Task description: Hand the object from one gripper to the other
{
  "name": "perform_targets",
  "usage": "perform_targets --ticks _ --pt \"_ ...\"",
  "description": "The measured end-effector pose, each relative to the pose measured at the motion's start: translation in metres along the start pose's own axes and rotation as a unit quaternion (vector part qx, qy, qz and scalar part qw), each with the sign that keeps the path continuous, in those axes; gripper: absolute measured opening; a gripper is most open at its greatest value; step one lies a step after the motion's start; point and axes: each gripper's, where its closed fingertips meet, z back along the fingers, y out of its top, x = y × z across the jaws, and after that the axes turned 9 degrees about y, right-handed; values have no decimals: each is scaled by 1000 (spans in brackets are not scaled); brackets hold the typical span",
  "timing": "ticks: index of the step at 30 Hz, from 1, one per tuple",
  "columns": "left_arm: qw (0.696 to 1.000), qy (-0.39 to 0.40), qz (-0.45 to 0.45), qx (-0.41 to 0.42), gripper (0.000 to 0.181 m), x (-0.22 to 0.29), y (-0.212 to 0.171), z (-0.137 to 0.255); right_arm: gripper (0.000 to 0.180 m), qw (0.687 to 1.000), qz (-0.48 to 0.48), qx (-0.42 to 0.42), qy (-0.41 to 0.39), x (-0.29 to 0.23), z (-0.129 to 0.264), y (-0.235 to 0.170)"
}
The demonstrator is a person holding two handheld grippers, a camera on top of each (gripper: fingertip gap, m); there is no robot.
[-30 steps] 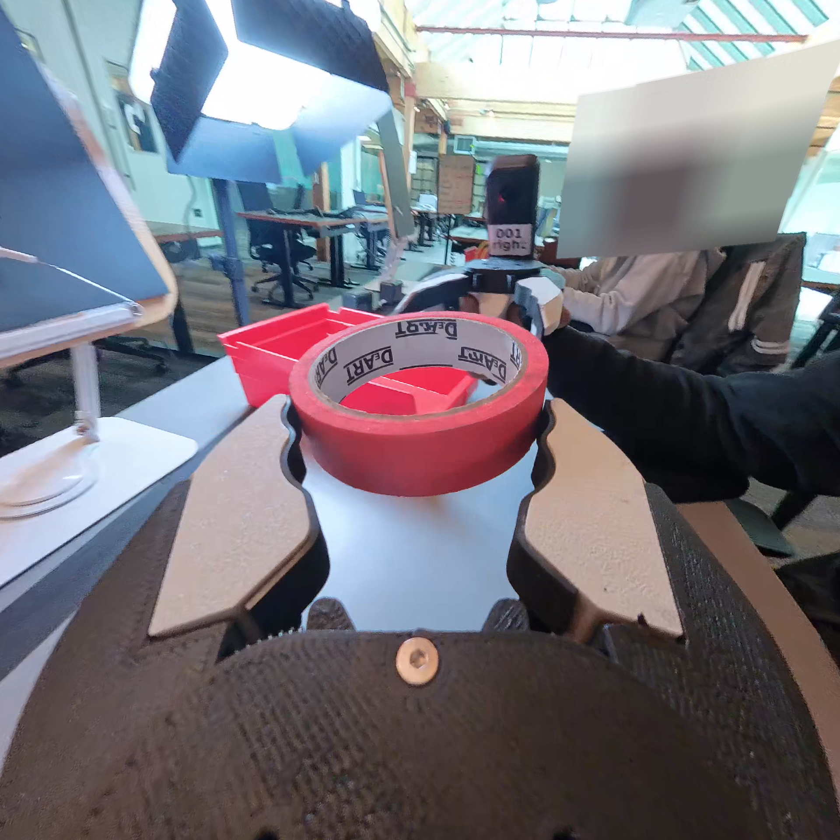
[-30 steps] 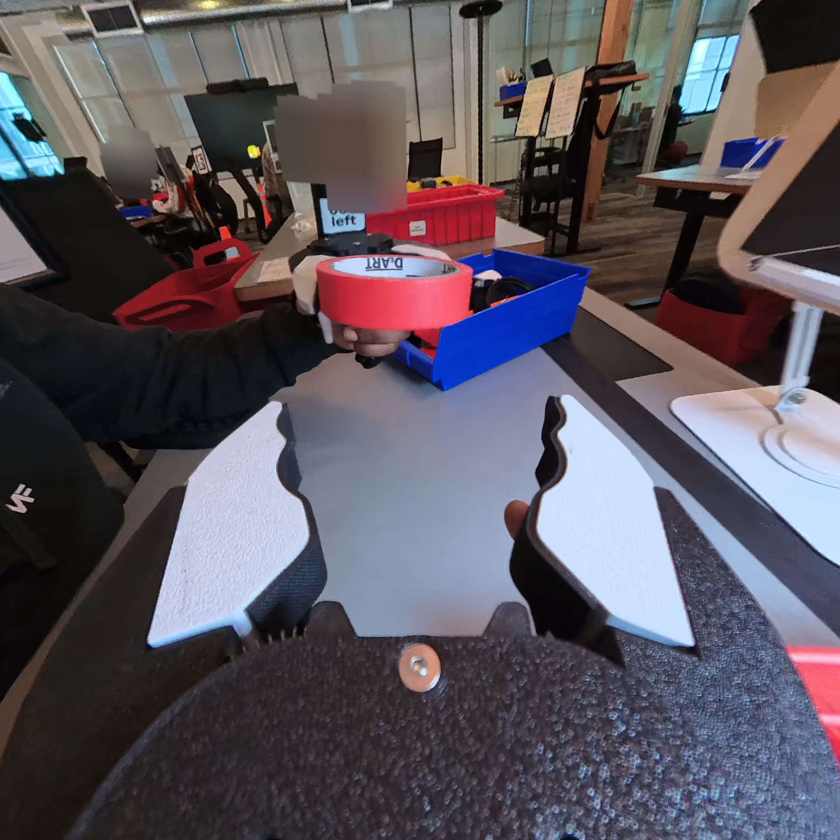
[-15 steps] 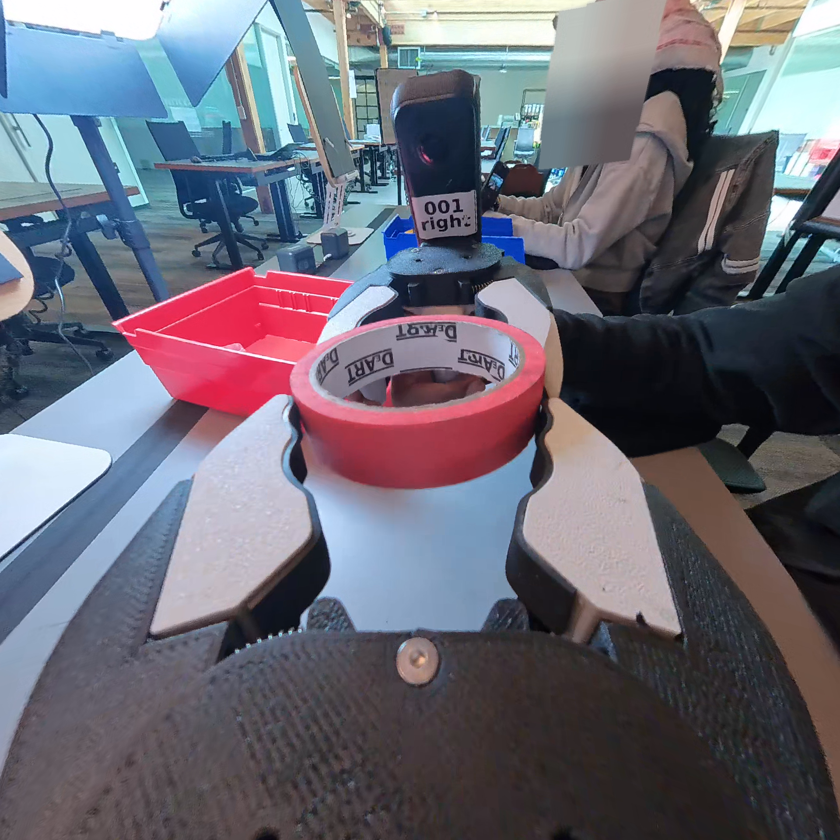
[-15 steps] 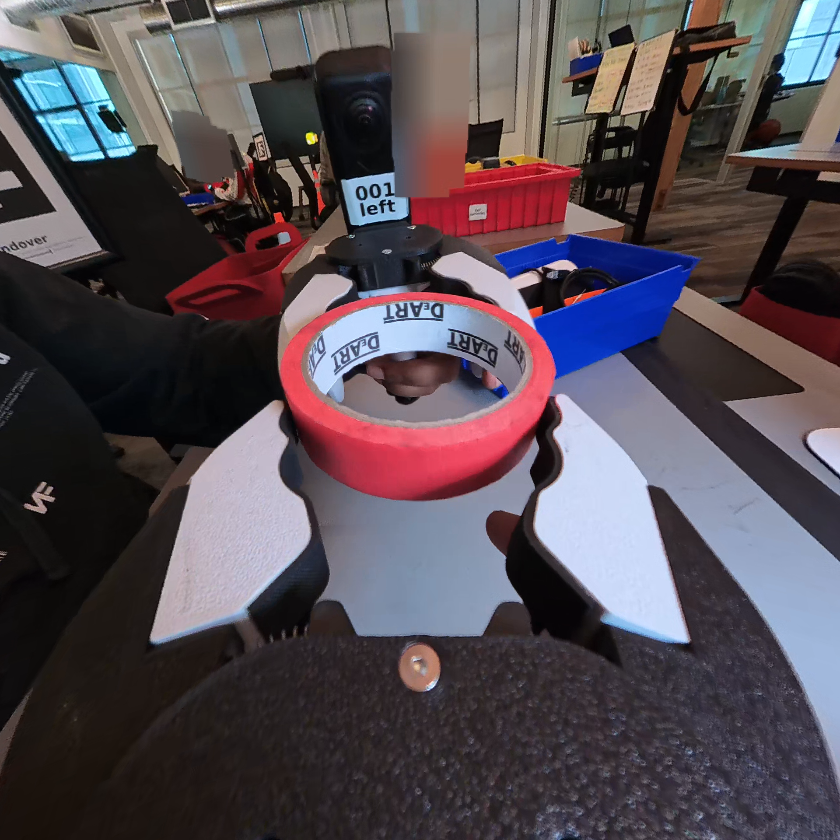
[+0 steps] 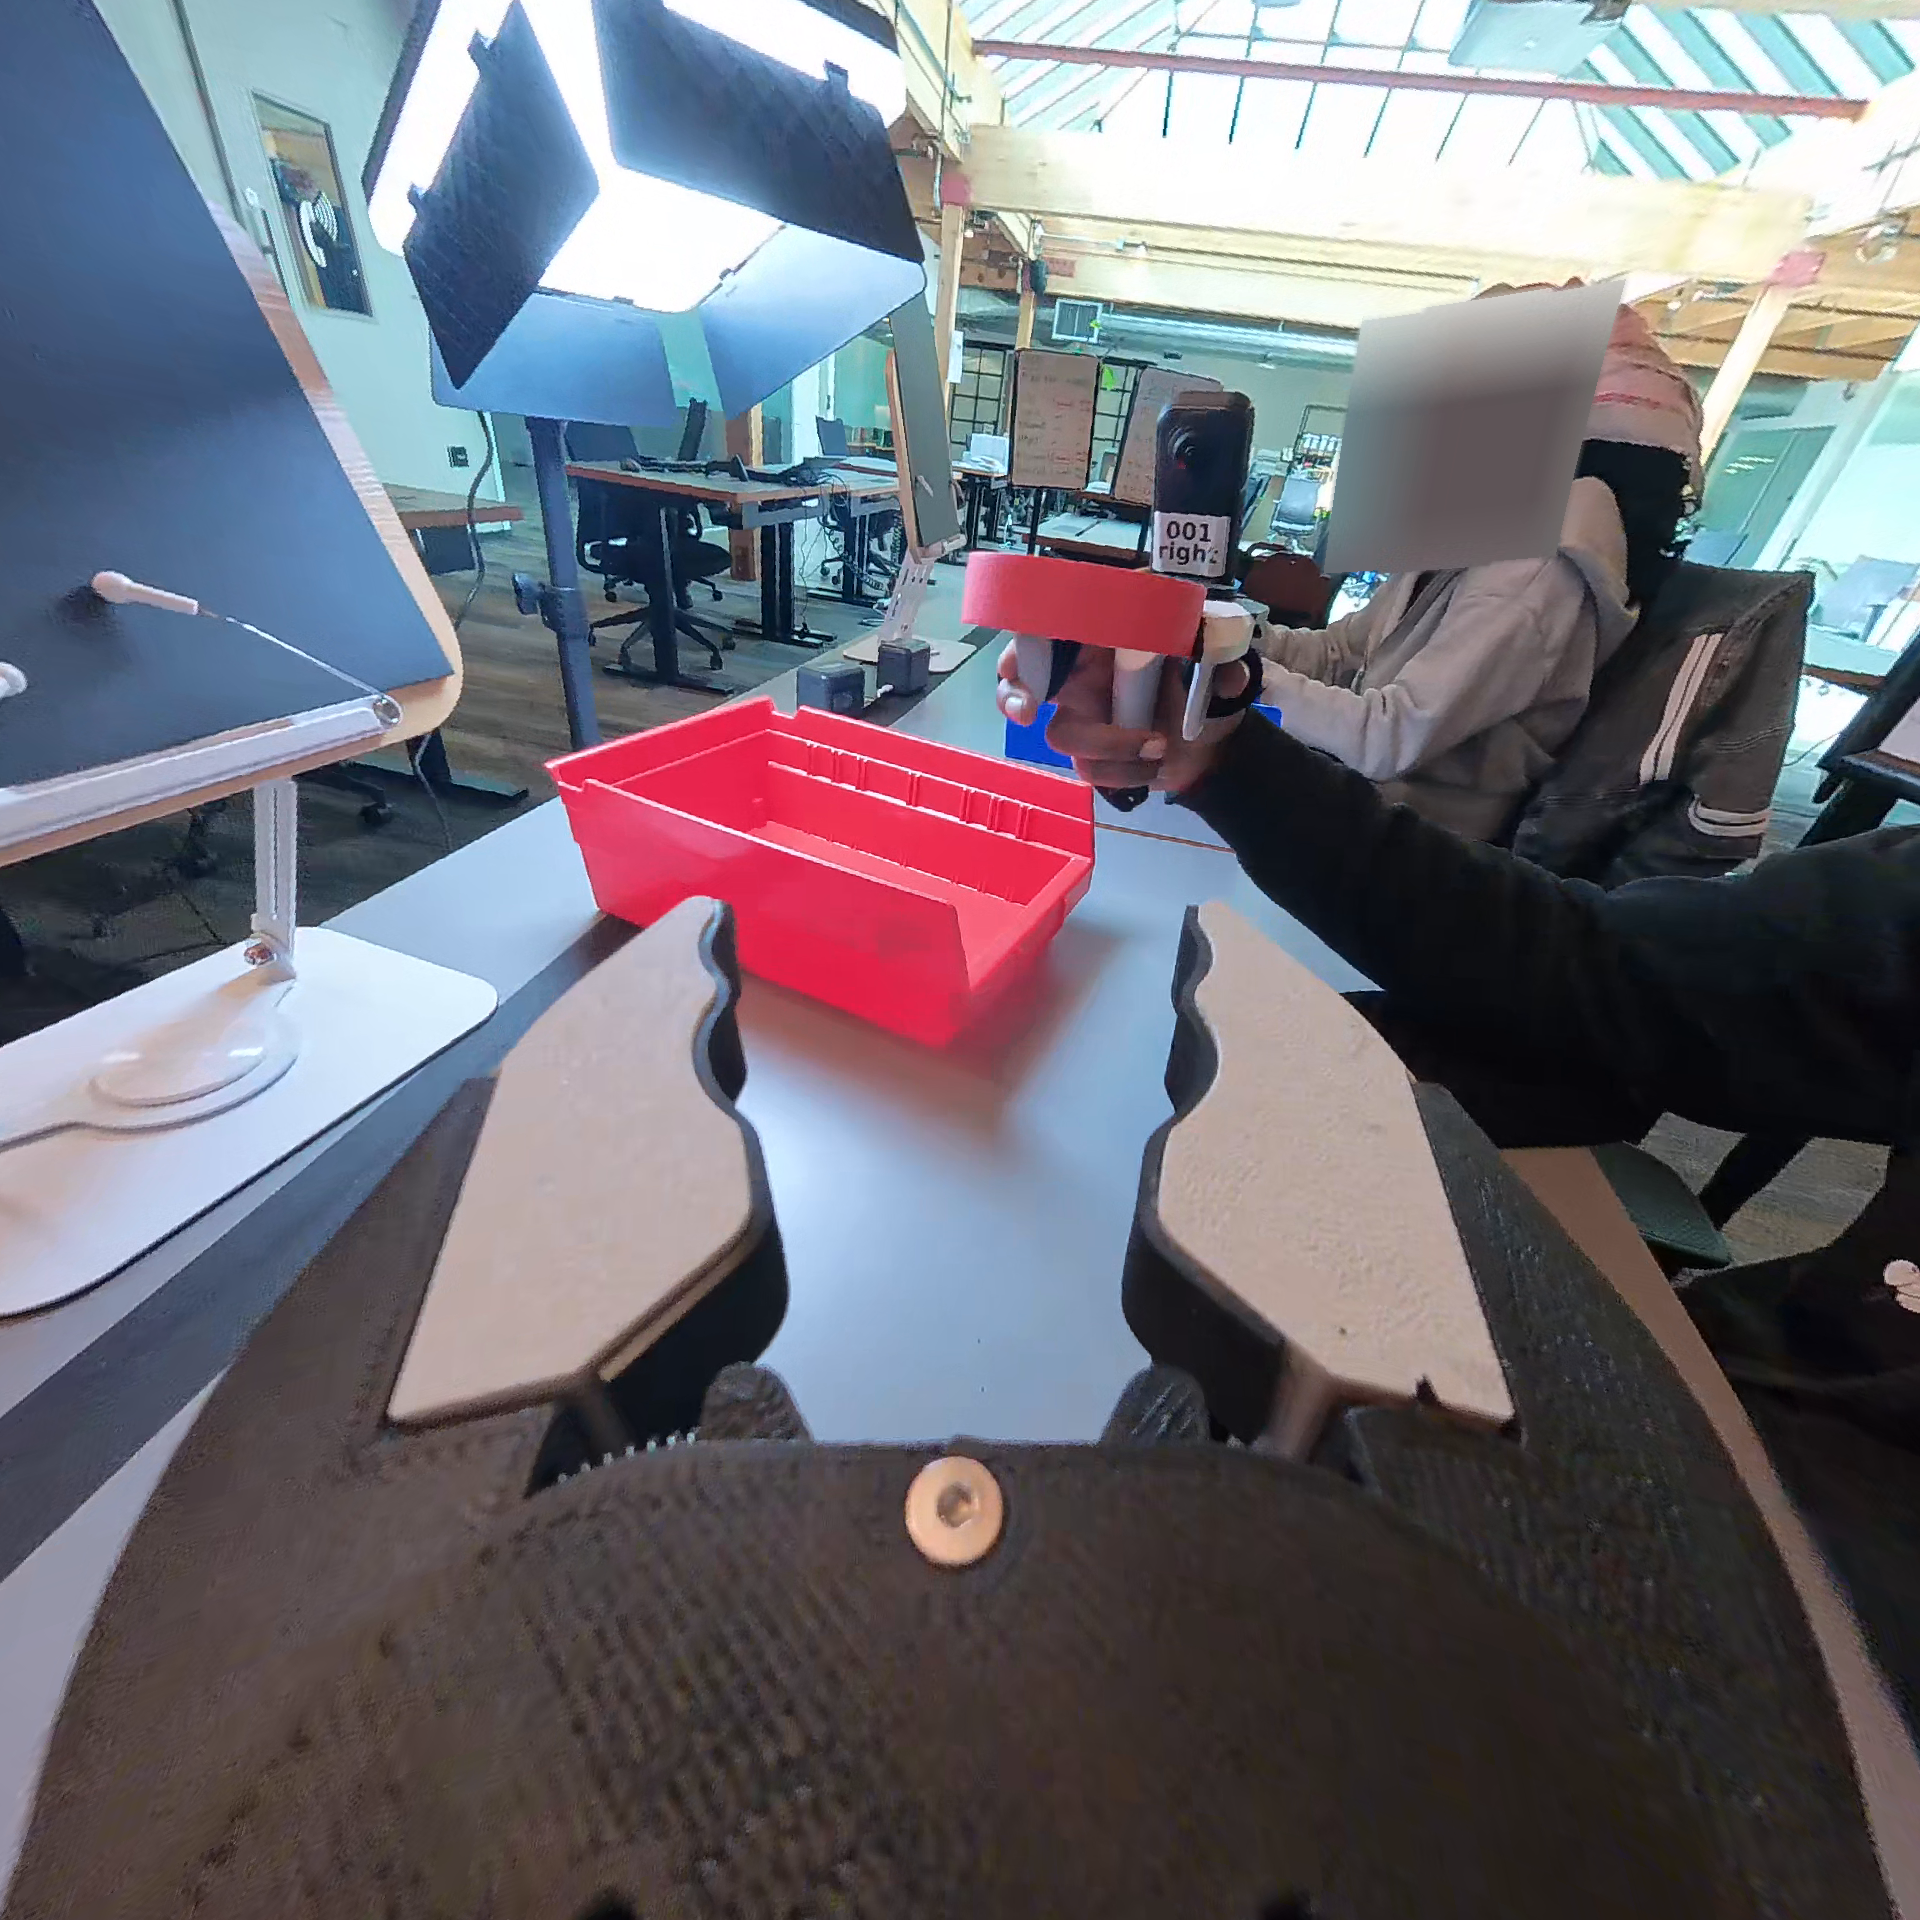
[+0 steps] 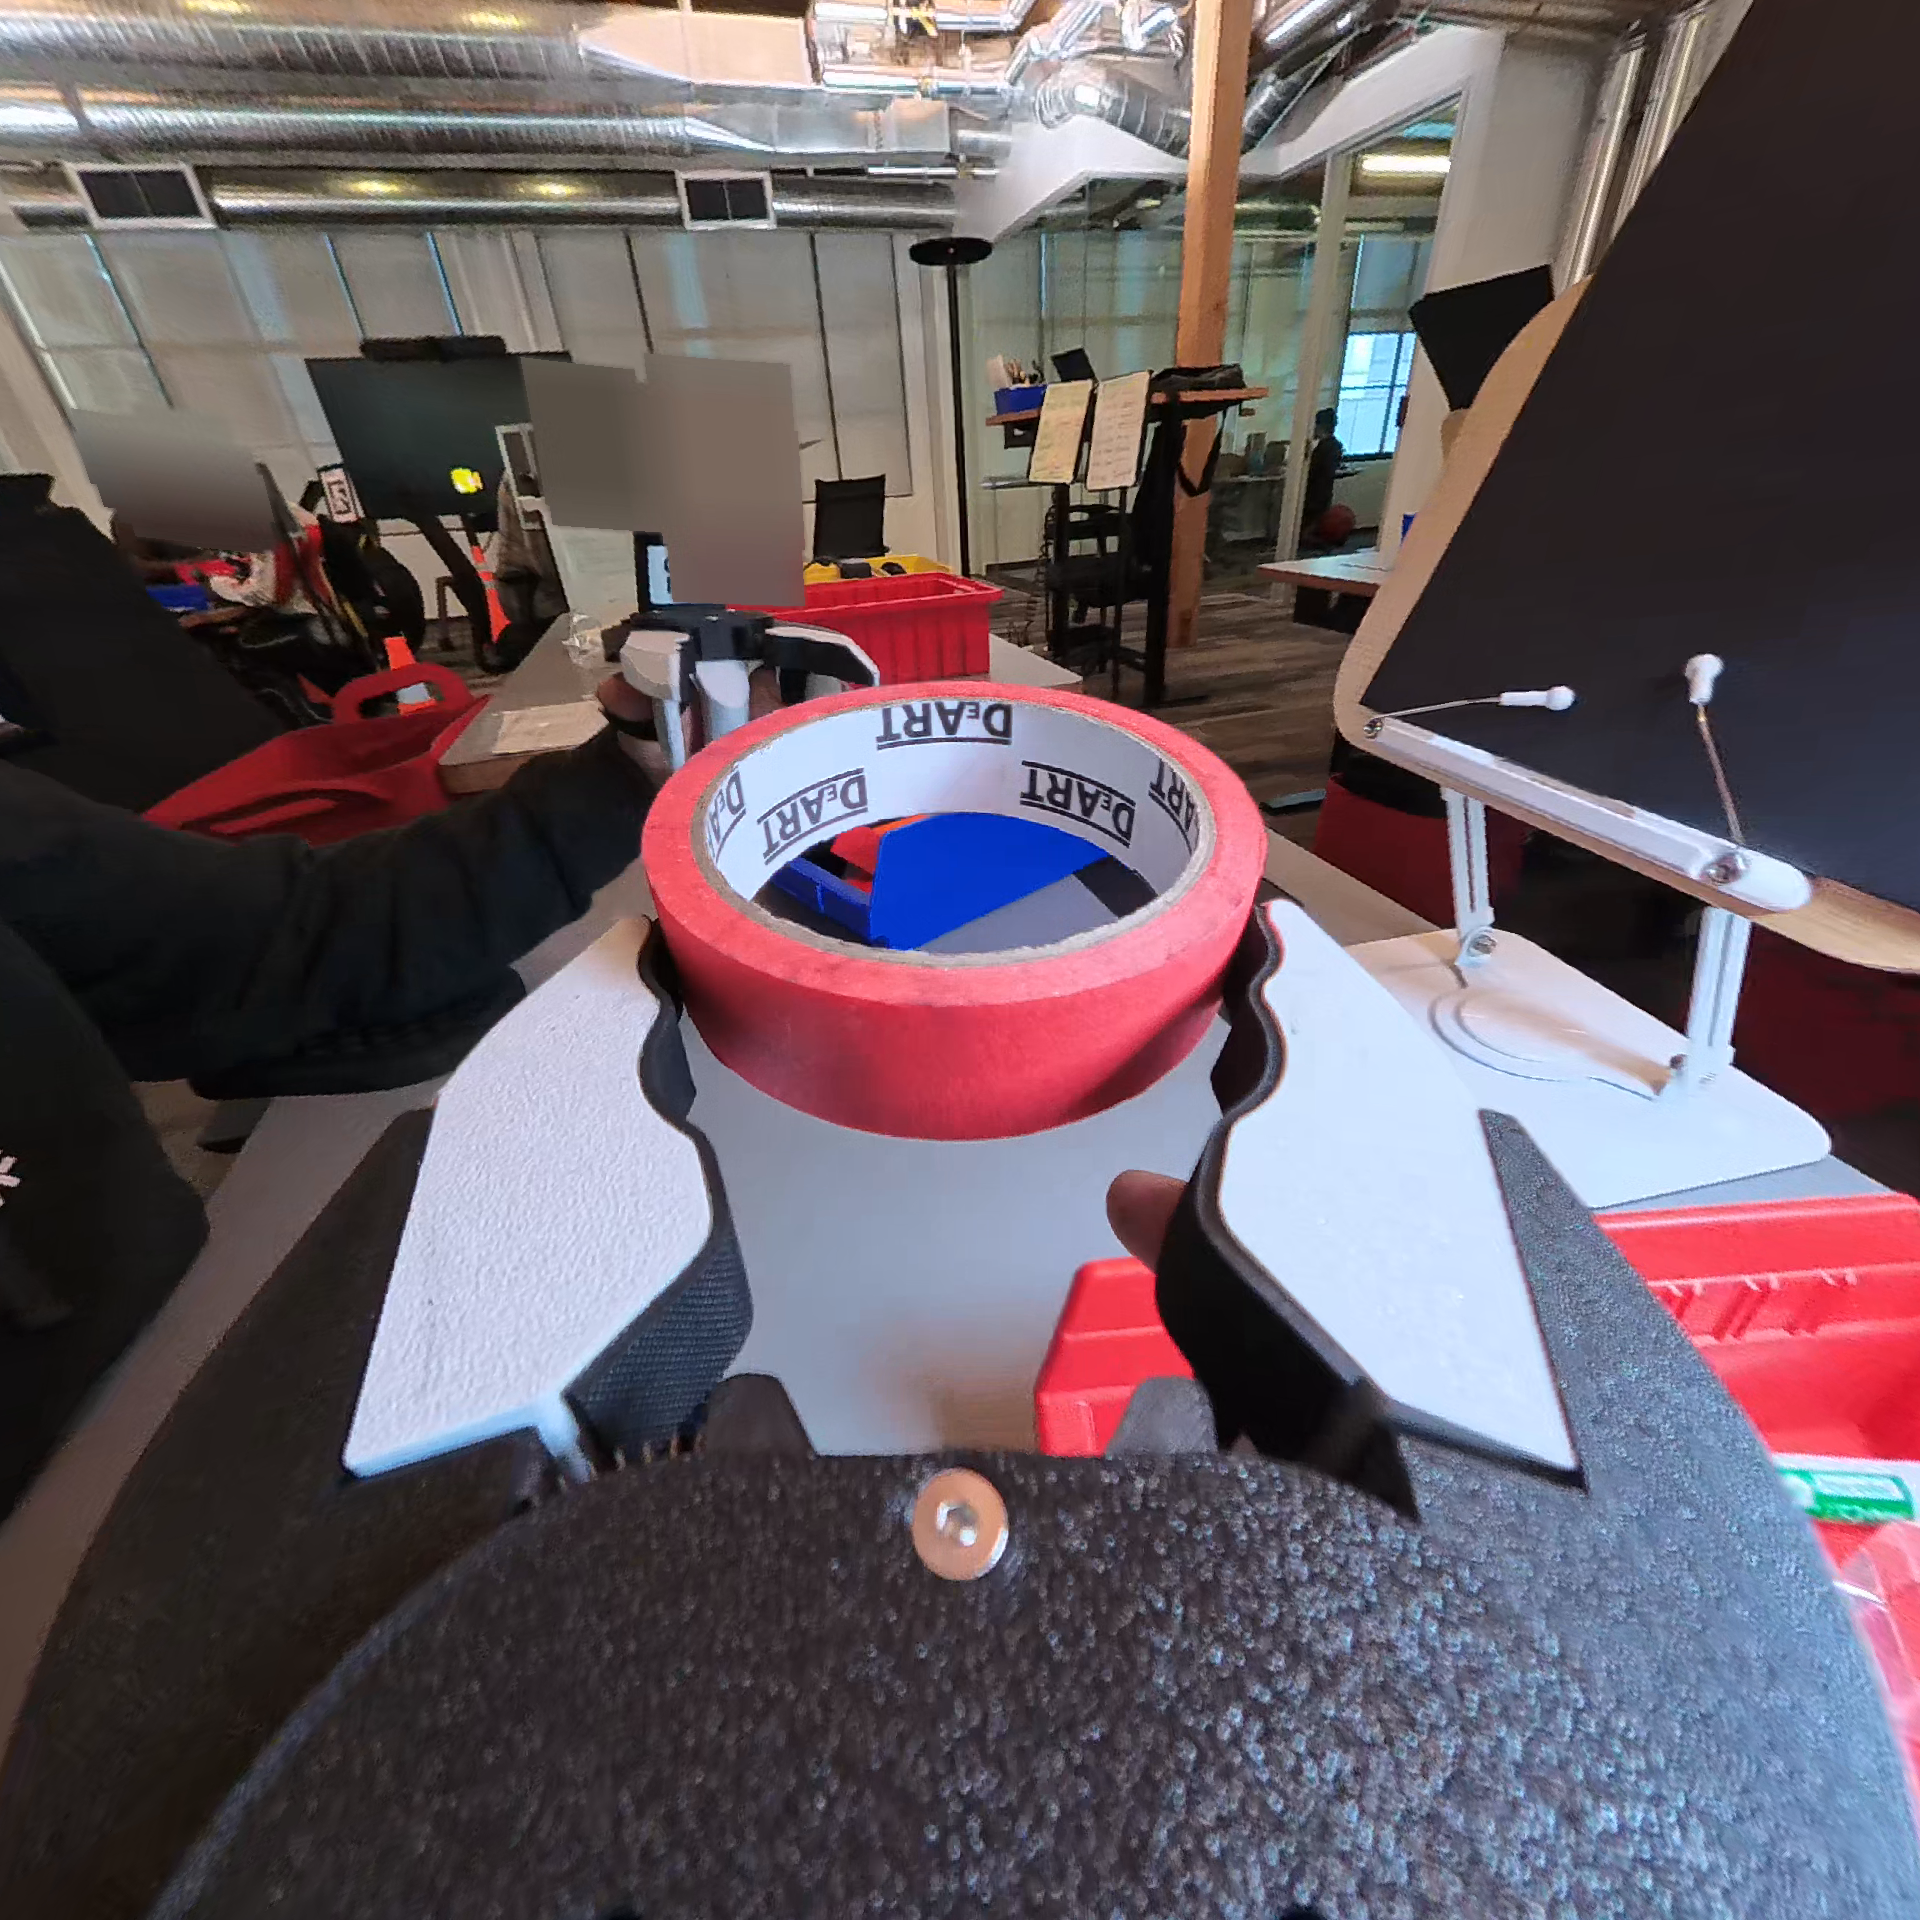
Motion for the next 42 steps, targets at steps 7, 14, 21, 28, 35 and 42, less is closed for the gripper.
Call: perform_targets --ticks 7,14,21,28,35,42 --pt "999 -20 -21 -20 82 30 -13 -31 101 996 -4 -39 74 -28 -59 -23" --pt "996 -66 -51 -44 93 71 -34 -57 100 985 5 -84 147 -73 -123 -52" --pt "994 -72 -75 -46 90 80 -31 -56 101 986 12 -74 152 -79 -125 -47" --pt "989 60 -137 -11 90 30 -10 -39 100 997 49 -53 39 -43 -94 -14" --pt "882 234 -407 -30 90 -2 -3 -26 77 995 35 -69 -66 -12 -55 6" --pt "765 217 -603 -71 90 39 -43 -67 61 968 132 -174 -120 -9 -76 -22"
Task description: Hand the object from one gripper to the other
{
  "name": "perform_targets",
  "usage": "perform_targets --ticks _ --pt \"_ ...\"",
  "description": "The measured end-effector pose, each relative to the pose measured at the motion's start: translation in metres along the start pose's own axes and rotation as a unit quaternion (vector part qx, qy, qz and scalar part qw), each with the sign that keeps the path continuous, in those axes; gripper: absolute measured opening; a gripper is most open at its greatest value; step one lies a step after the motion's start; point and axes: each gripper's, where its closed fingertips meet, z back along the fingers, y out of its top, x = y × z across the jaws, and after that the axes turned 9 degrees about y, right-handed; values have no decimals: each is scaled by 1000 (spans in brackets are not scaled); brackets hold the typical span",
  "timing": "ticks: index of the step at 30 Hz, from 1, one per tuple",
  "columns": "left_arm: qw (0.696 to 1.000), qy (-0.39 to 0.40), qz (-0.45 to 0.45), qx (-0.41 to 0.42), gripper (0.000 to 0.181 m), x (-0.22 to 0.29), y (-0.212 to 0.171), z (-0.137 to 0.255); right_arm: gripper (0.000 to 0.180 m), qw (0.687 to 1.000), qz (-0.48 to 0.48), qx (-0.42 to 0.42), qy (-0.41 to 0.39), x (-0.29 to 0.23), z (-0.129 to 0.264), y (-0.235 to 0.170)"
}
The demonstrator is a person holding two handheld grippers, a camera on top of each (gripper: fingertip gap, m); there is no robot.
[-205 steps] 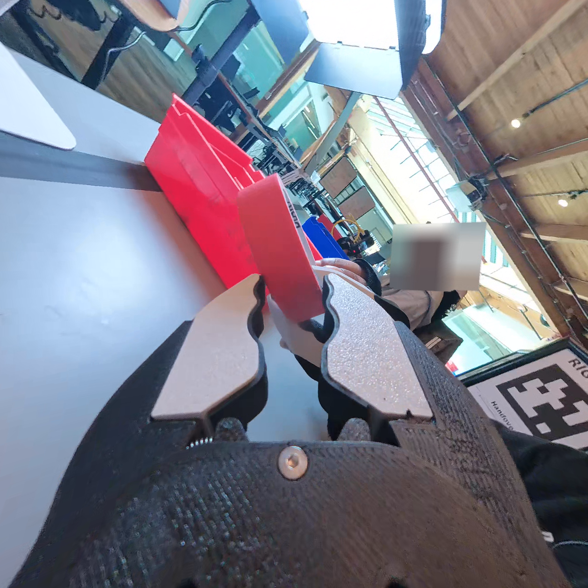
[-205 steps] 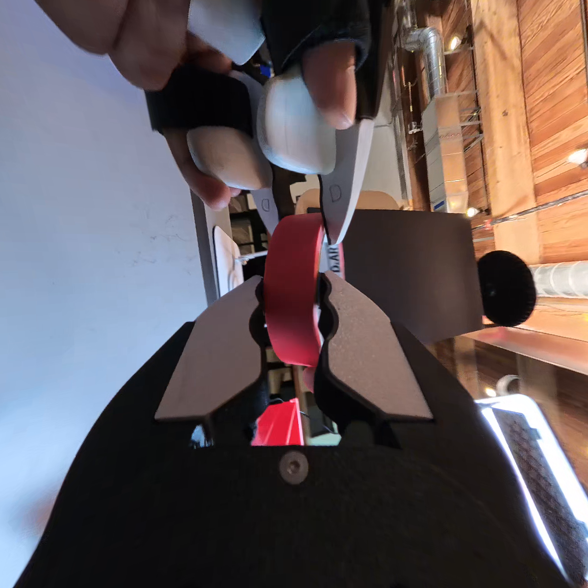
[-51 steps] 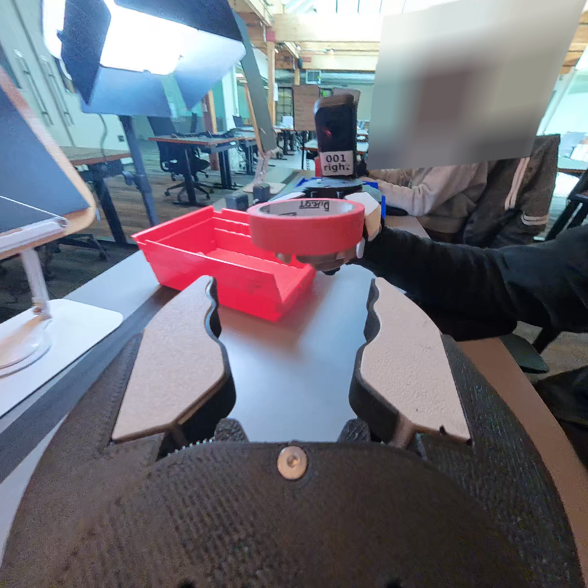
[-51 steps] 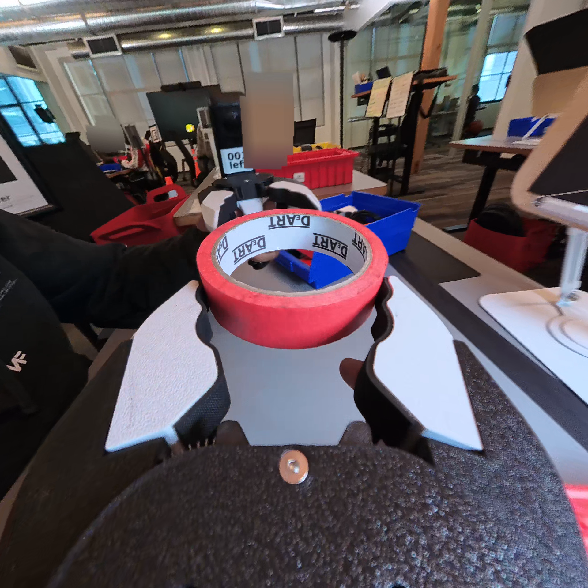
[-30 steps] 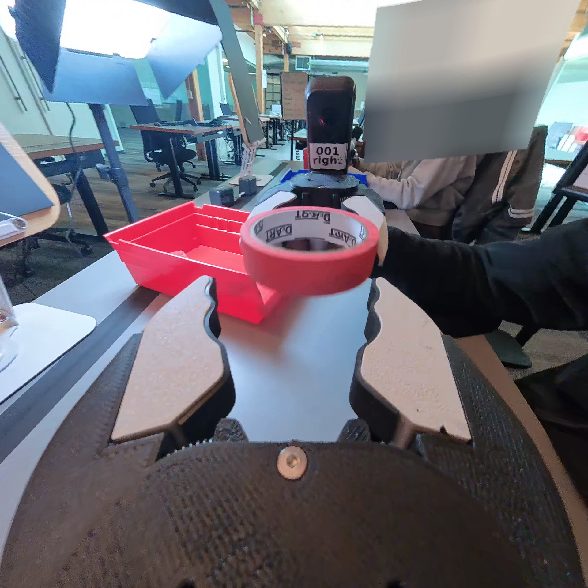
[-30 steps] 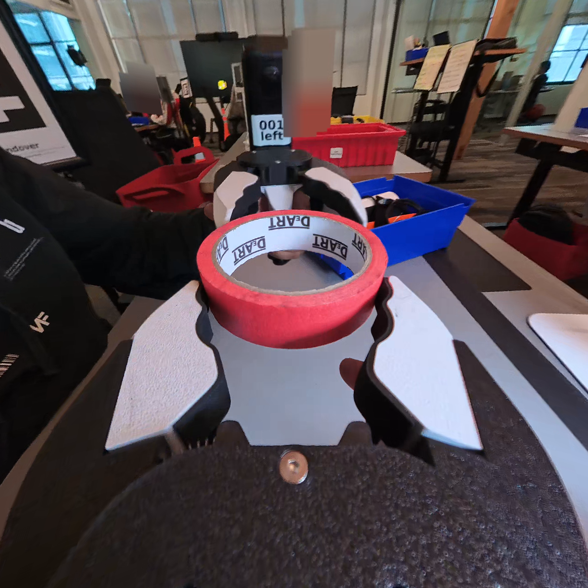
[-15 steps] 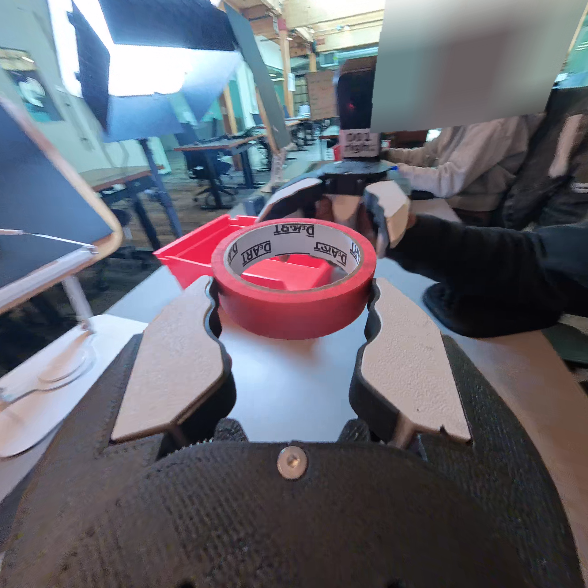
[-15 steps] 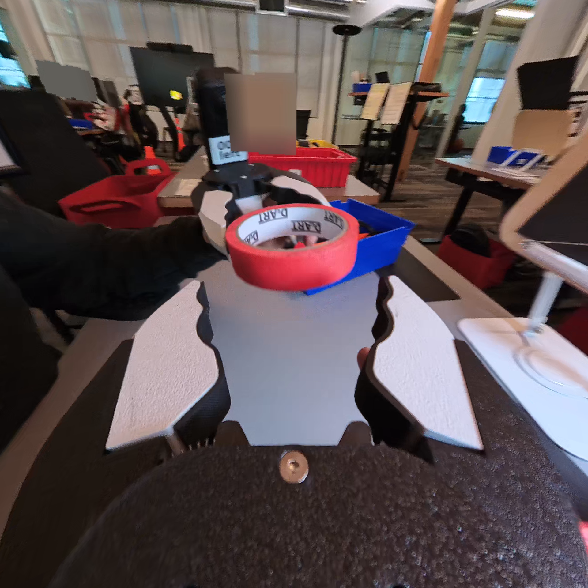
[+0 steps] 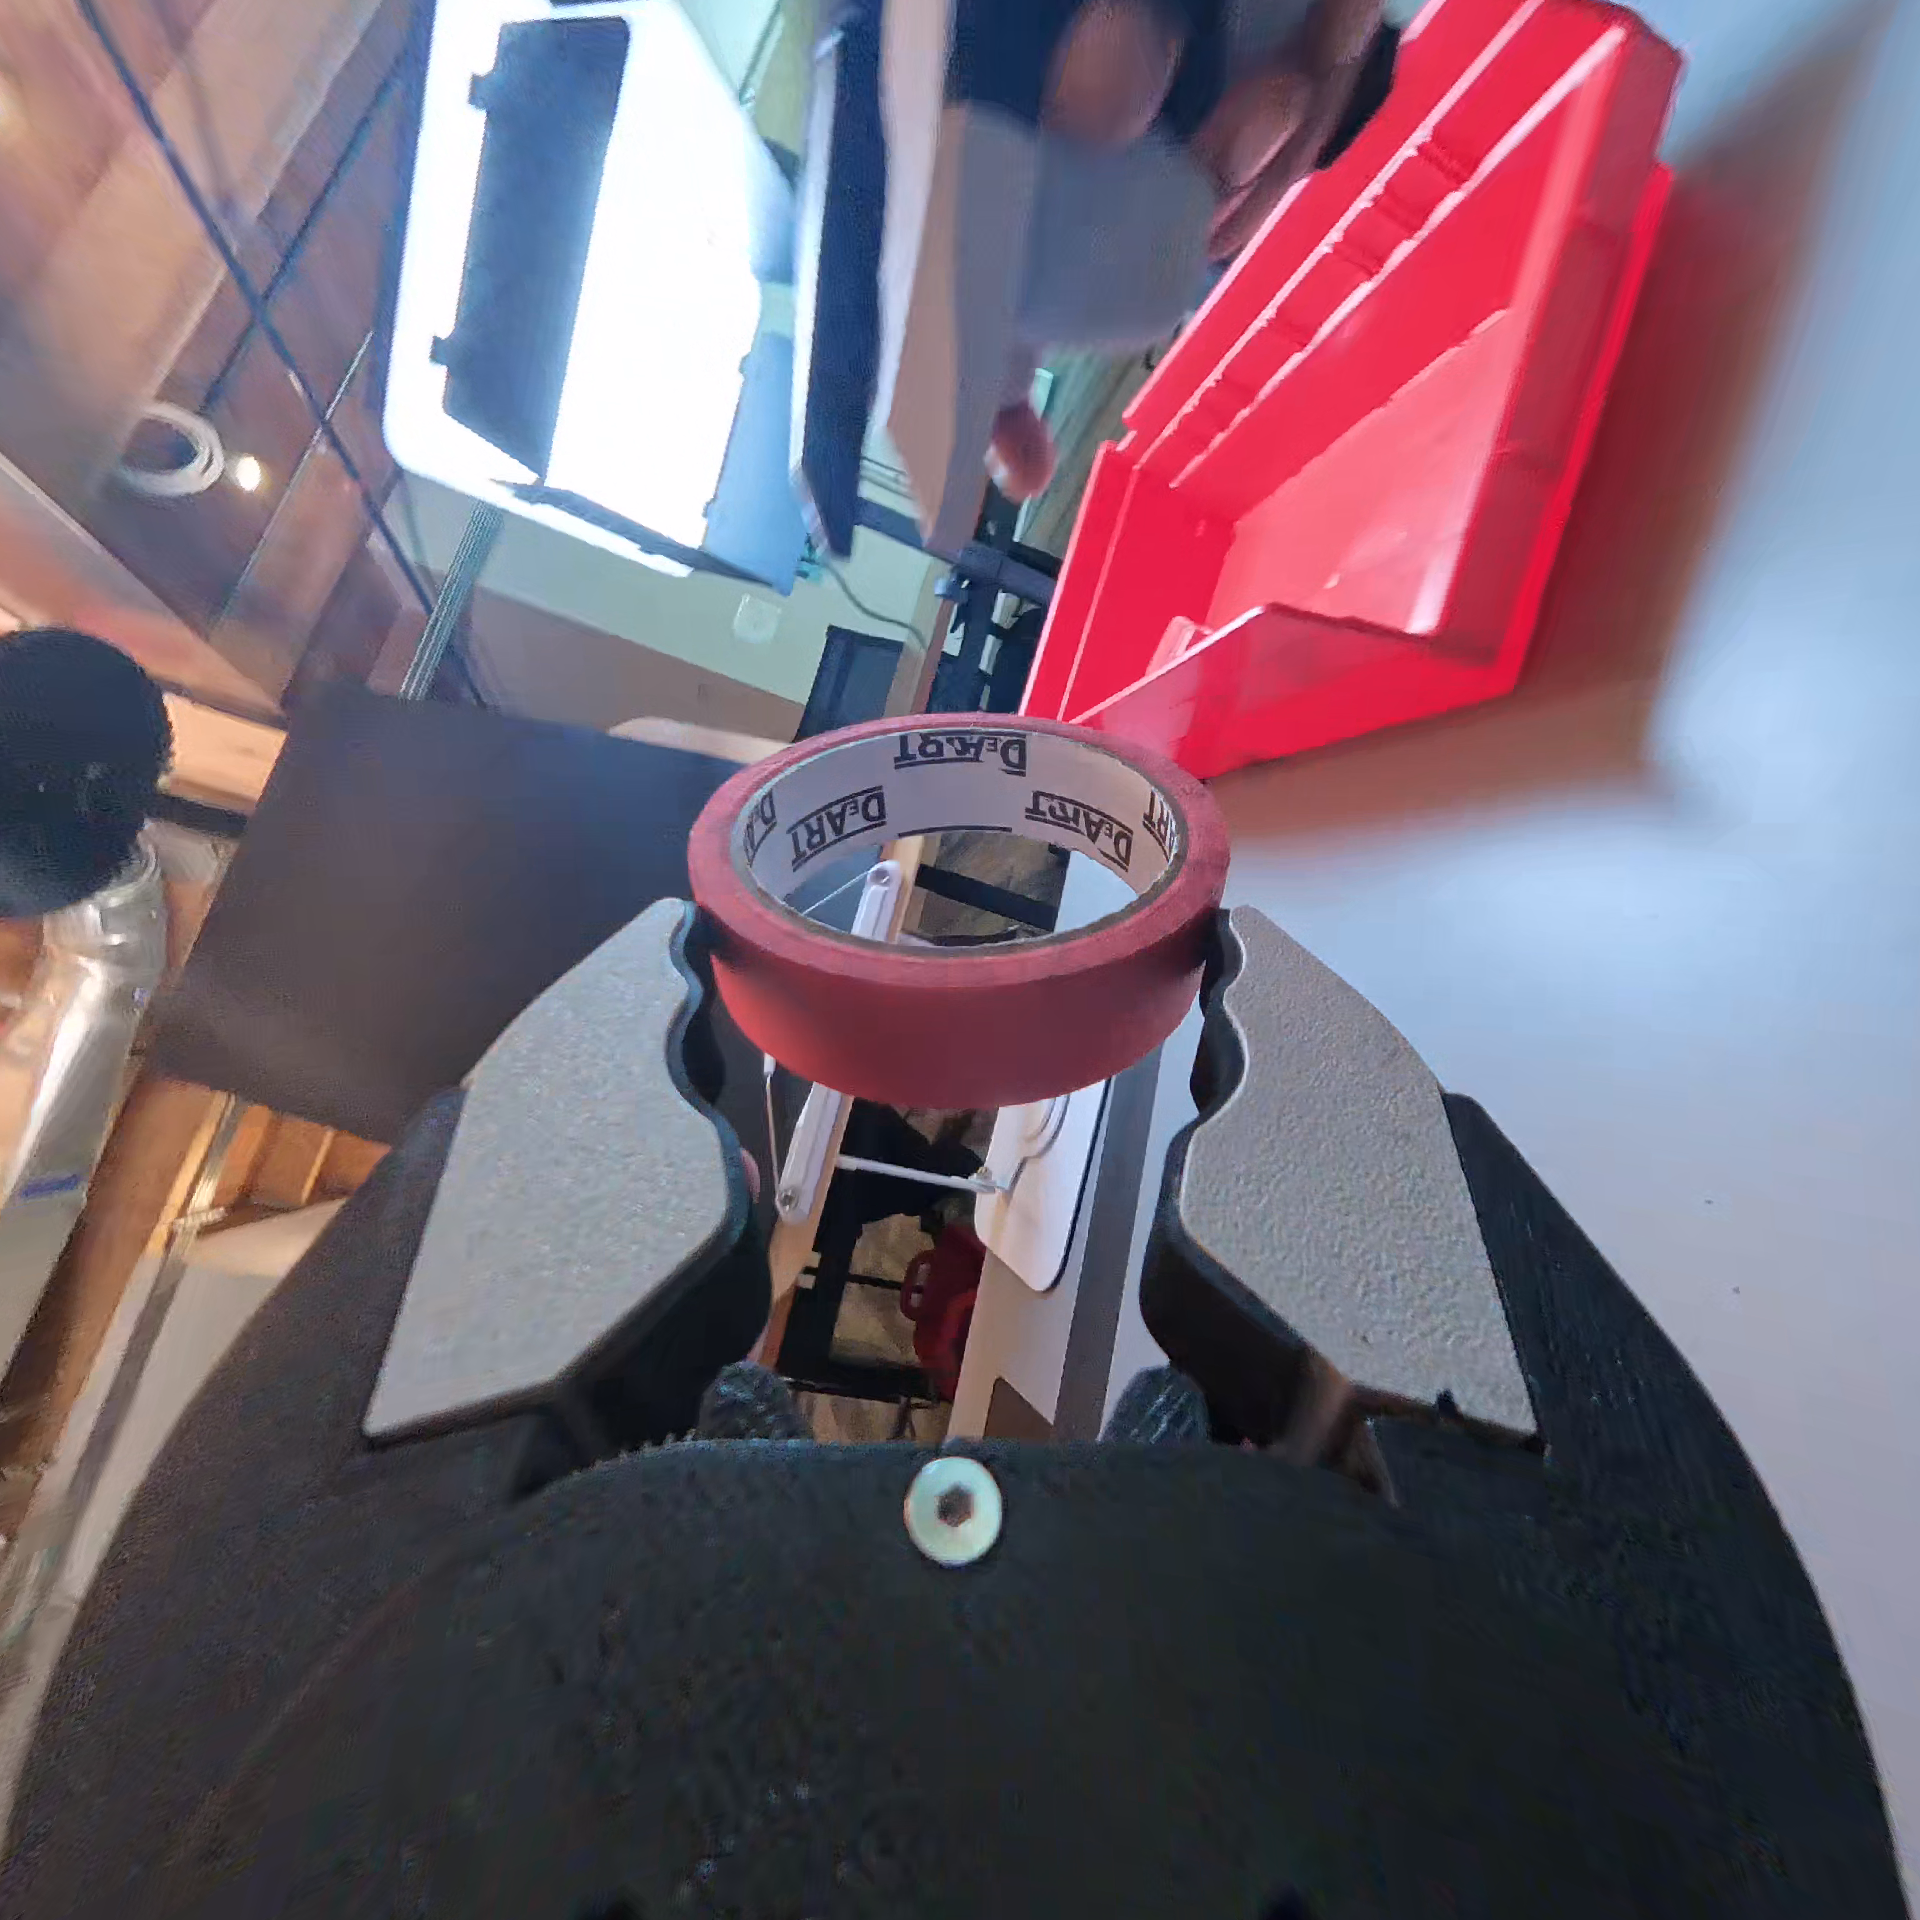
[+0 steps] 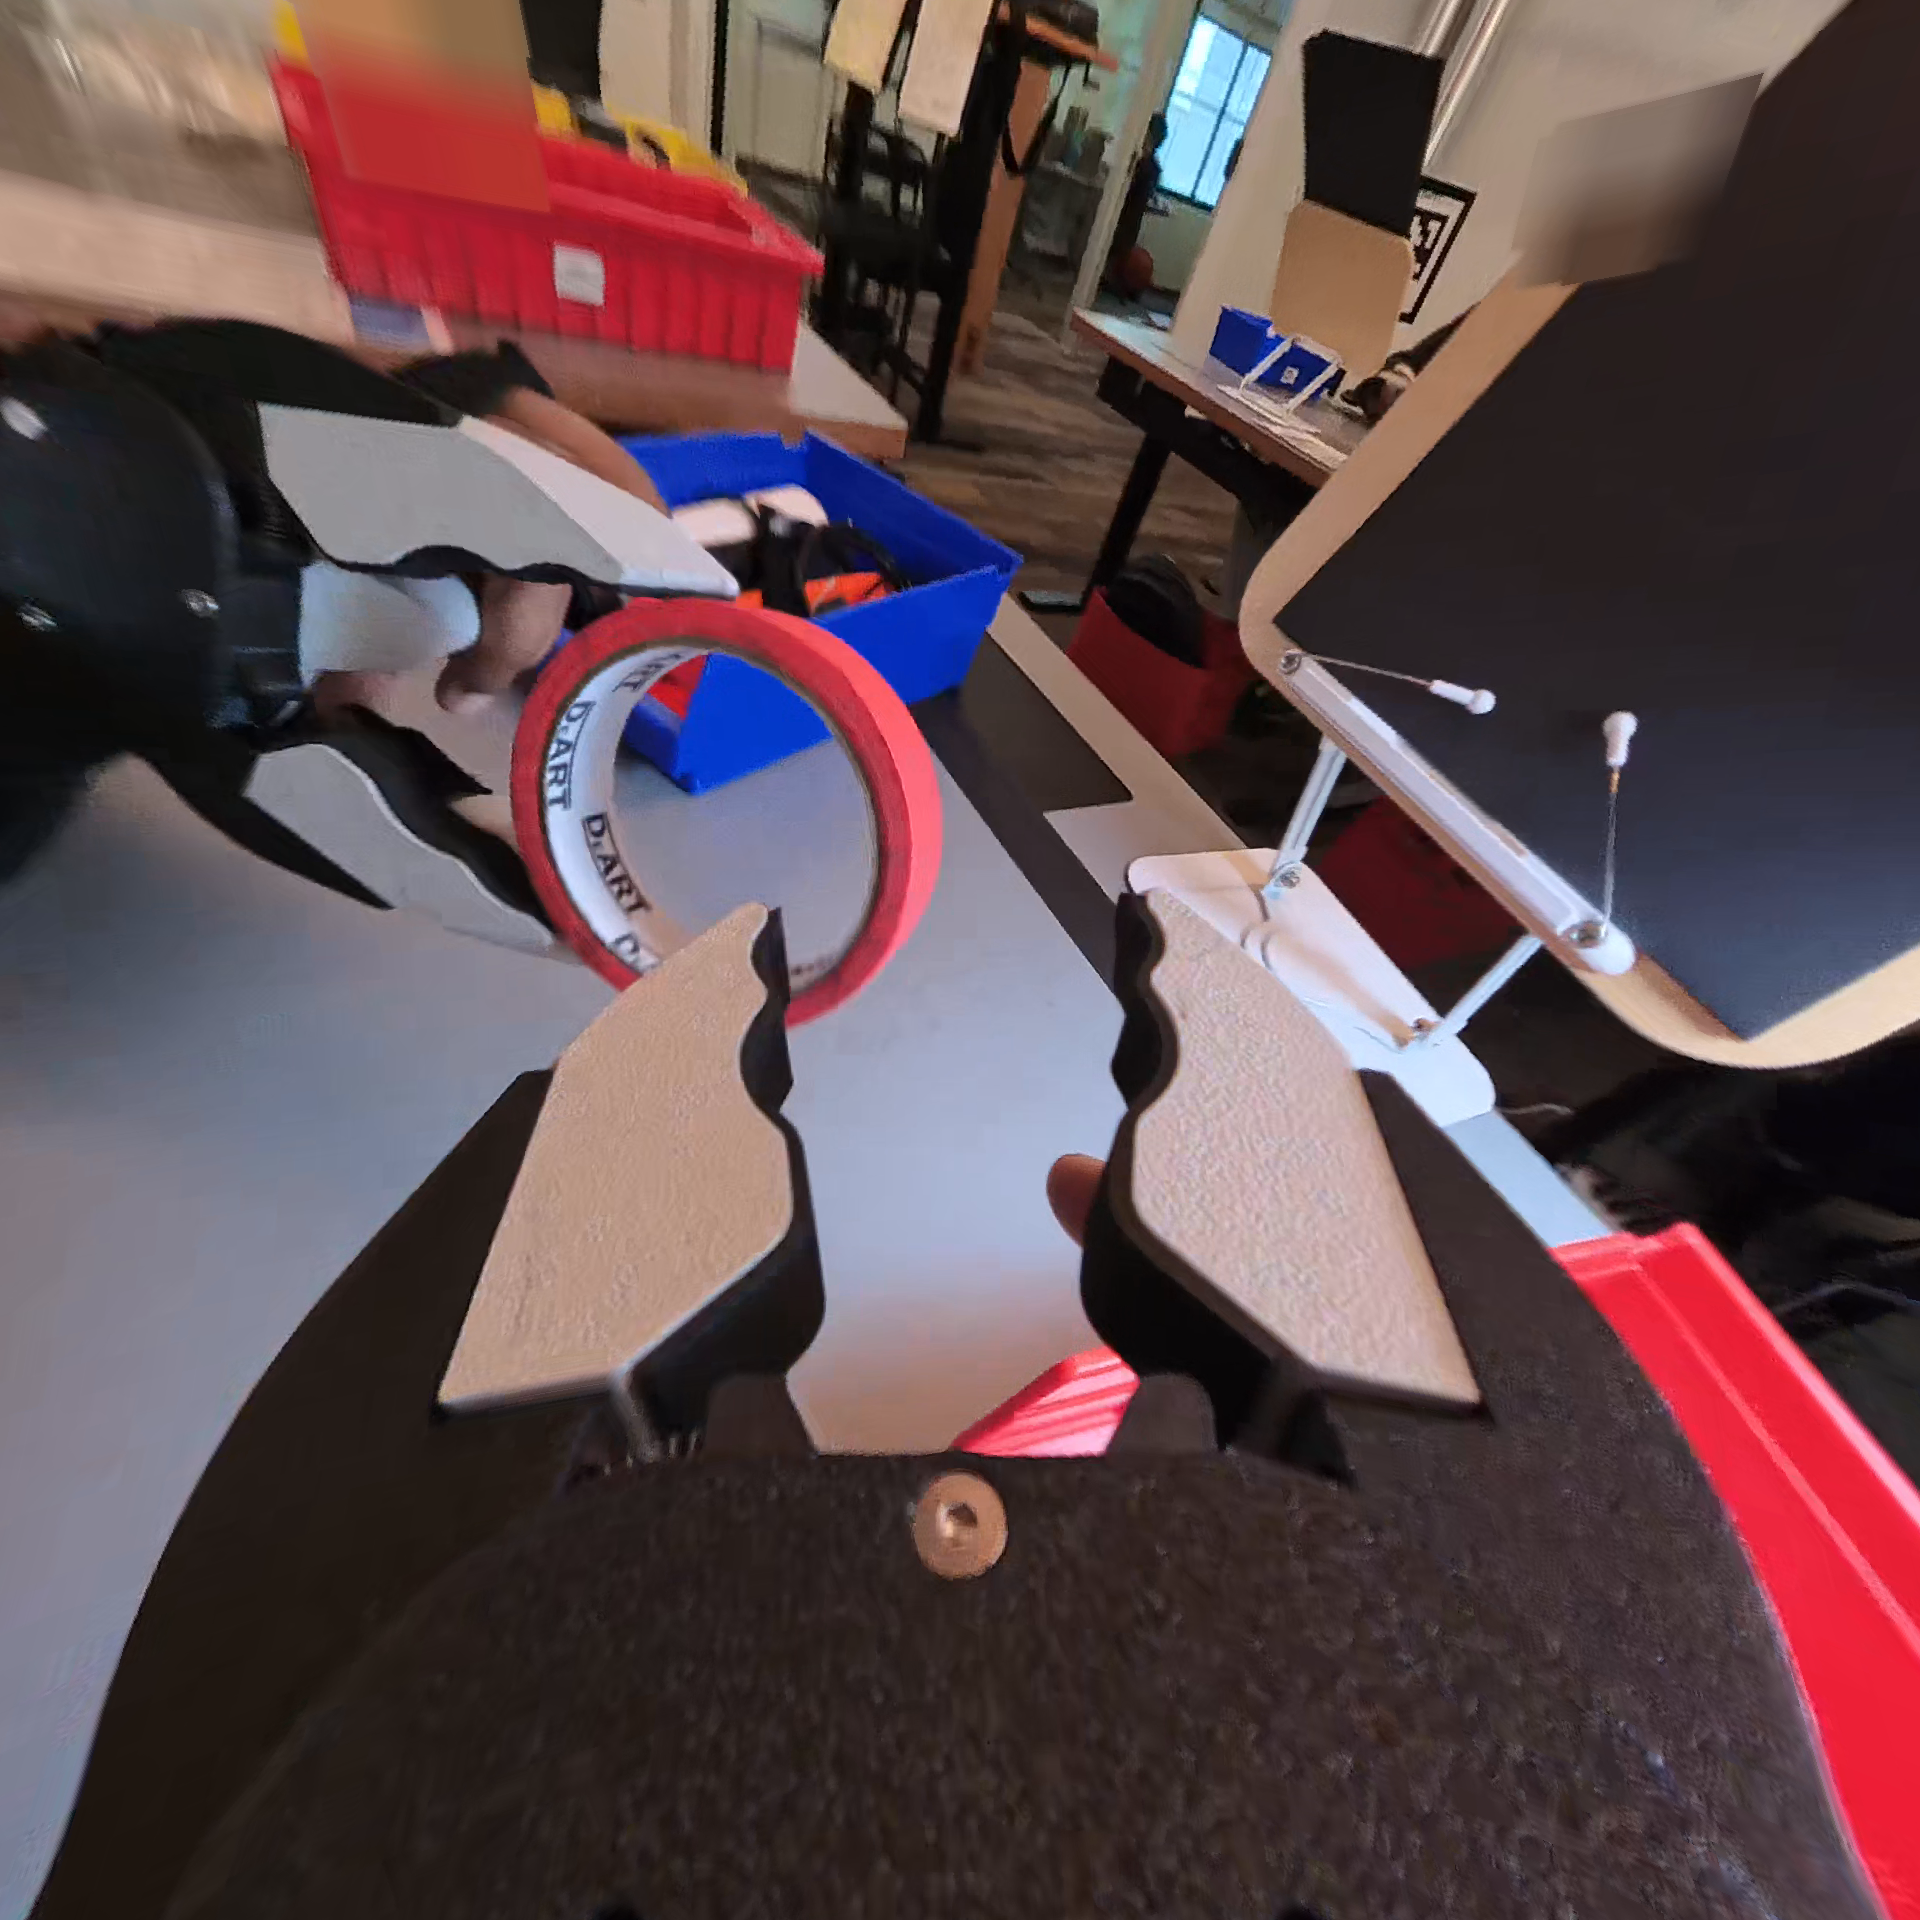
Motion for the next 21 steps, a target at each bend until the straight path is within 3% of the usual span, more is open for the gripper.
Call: perform_targets --ticks 5,7,12,16,21 --pt "999 -25 -46 14 90 34 16 -4 50 994 79 -76 -6 -16 -25 -17" --pt "998 -34 -53 14 90 41 18 -5 21 991 101 -88 0 -22 -31 -23" --pt "998 -51 -32 1 90 44 14 -7 14 977 169 -122 -46 -15 -33 -28" --pt "984 -104 141 -22 90 37 12 -8 10 972 179 -133 -74 -1 -26 -33" --pt "876 -181 447 -6 86 3 3 -2 10 961 189 -143 -145 37 13 -35"
